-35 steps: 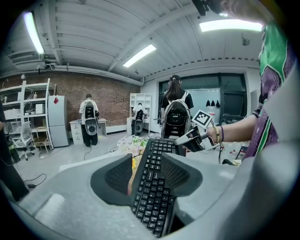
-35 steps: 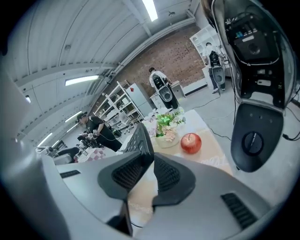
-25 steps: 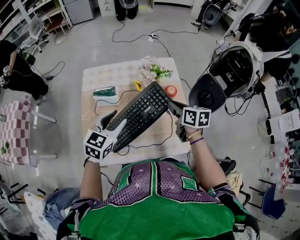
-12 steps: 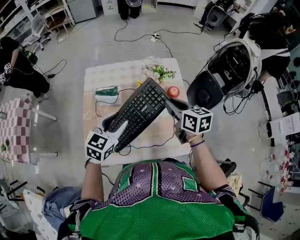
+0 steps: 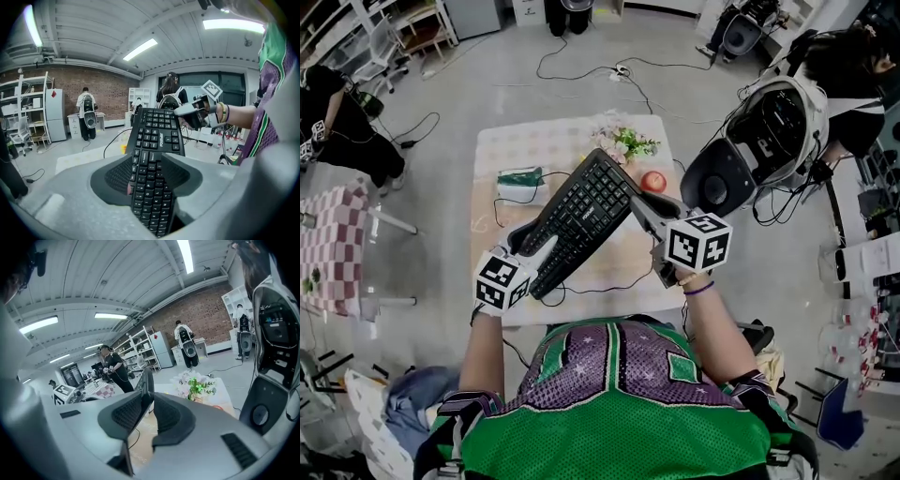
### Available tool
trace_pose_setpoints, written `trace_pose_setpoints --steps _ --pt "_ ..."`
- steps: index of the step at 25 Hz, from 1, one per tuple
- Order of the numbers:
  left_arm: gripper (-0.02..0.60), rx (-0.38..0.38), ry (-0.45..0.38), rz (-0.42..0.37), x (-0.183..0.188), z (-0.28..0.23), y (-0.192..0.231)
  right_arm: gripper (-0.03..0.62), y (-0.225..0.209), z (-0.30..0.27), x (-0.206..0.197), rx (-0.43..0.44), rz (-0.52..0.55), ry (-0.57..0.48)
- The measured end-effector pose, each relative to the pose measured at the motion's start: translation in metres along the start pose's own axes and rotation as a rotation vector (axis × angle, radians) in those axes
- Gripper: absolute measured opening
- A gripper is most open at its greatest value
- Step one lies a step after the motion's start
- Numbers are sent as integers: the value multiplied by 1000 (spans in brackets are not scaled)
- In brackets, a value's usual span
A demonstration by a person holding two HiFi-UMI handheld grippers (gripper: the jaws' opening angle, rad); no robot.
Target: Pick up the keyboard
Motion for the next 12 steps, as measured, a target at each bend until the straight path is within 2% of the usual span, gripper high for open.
trace_pose_setpoints --steps 6,12 --pt "210 -85 75 9 -23 -5 34 83 7 -2 1 1 14 -4" --pt "219 -144 90 32 -27 -16 55 84 9 -5 1 -6 14 -6"
Point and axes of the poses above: the fingertips, and each gripper's own axes: z backward along the fingers, y to its left, x out of its top, the point moved 3 cm from there along z, backward along the fingers, and after that the axes turned 14 degrees about -x, right-handed, at the moved point
